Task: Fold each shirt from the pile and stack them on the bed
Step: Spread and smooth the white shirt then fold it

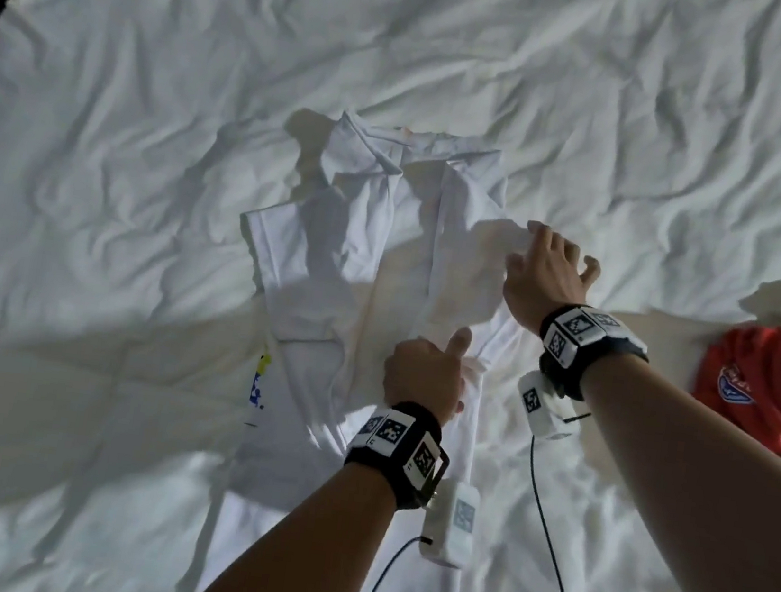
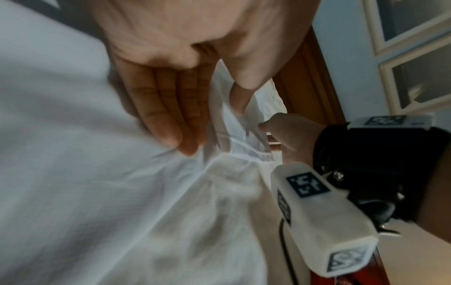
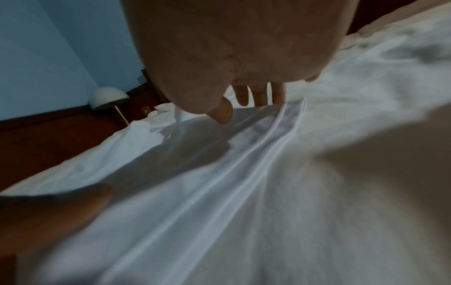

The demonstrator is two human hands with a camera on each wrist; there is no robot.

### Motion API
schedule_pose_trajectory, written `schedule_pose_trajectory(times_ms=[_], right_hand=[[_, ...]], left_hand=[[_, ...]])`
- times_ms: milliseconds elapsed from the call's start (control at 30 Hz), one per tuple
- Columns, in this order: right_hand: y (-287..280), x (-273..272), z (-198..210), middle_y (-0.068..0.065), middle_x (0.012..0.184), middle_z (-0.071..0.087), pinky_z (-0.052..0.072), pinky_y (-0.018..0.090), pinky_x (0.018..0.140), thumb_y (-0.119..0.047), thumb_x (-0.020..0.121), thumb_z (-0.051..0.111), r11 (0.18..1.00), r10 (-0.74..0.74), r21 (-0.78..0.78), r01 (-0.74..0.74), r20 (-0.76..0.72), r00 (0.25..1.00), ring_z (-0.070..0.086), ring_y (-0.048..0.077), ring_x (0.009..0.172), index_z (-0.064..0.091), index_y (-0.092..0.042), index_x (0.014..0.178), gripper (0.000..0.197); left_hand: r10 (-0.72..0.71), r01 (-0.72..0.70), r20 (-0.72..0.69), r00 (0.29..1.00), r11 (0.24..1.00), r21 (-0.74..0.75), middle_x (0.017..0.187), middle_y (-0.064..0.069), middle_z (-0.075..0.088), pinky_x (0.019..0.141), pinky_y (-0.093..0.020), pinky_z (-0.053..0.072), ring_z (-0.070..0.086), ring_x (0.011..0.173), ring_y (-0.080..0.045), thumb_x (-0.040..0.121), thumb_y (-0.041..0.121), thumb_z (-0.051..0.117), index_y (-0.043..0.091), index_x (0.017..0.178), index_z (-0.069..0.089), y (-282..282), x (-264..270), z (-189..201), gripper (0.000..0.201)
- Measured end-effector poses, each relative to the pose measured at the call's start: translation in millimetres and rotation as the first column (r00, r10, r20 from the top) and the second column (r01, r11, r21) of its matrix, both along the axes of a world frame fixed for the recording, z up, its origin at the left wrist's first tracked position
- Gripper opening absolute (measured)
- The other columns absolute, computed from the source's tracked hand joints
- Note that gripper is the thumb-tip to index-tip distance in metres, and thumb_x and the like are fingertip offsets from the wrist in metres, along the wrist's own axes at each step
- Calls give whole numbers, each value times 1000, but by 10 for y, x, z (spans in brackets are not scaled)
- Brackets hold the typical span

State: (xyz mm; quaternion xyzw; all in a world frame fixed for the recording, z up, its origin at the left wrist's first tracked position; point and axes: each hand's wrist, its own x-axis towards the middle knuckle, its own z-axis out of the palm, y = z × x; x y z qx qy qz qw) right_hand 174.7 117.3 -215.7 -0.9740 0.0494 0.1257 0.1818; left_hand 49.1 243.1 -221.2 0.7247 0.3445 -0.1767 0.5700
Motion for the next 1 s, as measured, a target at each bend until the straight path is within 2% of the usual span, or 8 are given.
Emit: schedule_pose_trajectory(times_ms=[133, 233, 400, 500, 567, 700, 867, 1000], right_hand=[[28, 93, -72, 10, 138, 53, 13, 56, 115, -40, 102, 44, 995, 14, -103, -15, -7, 1000, 43, 33, 131, 47, -16, 139, 44], [50, 75, -6, 8, 102, 57, 22, 51, 105, -35, 103, 40, 996, 37, -81, -32, 61, 997, 57, 34, 99, 57, -14, 100, 27], [189, -137, 274, 3, 75, 48, 27, 33, 69, -29, 103, 47, 968, -52, 252, 6, 178, 983, 43, 28, 70, 46, -11, 79, 30], [270, -326, 453, 1, 62, 44, 25, 34, 56, -29, 102, 52, 892, -225, 424, 160, 108, 968, 40, 18, 58, 42, -11, 69, 39], [286, -479, 457, 0, 60, 45, 30, 23, 47, -30, 101, 55, 829, -329, 489, 270, 38, 943, 40, 14, 56, 42, -13, 66, 41], [287, -762, 152, -4, 57, 47, 35, 30, 56, -34, 95, 59, 682, -451, 595, 425, -114, 885, 42, 17, 54, 49, -13, 64, 39], [259, -848, -152, 8, 68, 64, 55, 52, 67, -46, 79, 53, 685, -446, 538, 492, -224, 866, 60, 30, 66, 62, -7, 76, 40], [227, -732, -113, -3, 67, 62, 48, 36, 60, -36, 84, 63, 755, -376, 476, 450, -247, 893, 60, 24, 69, 61, -17, 72, 22]], left_hand=[[11, -11, 2, 1000, 998, 64, 53, -2, 68, 63, -50, 63, 71, 56, -32, 76, 57, 60, 12, 62, 68, 54, 24, -263, 48], [25, -24, 8, 1000, 1000, -16, 58, -5, 70, 59, -51, 63, 71, 55, -32, 80, 38, 65, 10, 68, 67, 147, 41, 20, 31], [97, -96, -4, 995, 973, -209, 65, -14, 61, 53, -43, 57, 71, 57, -41, 93, 14, 65, 5, 78, 50, 414, 38, 377, 23], [133, -134, -19, 991, 955, -265, 71, -19, 63, 56, -44, 58, 72, 64, -44, 92, 8, 64, 4, 86, 55, 628, 27, 495, 12], [161, -161, -22, 987, 951, -265, 79, -24, 71, 65, -52, 60, 73, 67, -45, 91, 5, 65, 2, 91, 59, 766, 23, 552, 6], [168, -173, -41, 985, 959, -223, 82, -22, 75, 65, -51, 62, 74, 70, -45, 88, 6, 74, -1, 95, 65, 995, -31, 524, 14], [154, -161, -62, 986, 976, -145, 75, -17, 75, 49, -35, 56, 73, 62, -42, 87, 7, 77, 4, 91, 69, 1074, -137, 356, 9], [127, -131, -48, 991, 988, -79, 82, -16, 76, 43, -31, 51, 73, 58, -39, 86, 9, 78, 7, 90, 68, 1060, -176, 271, 11]])
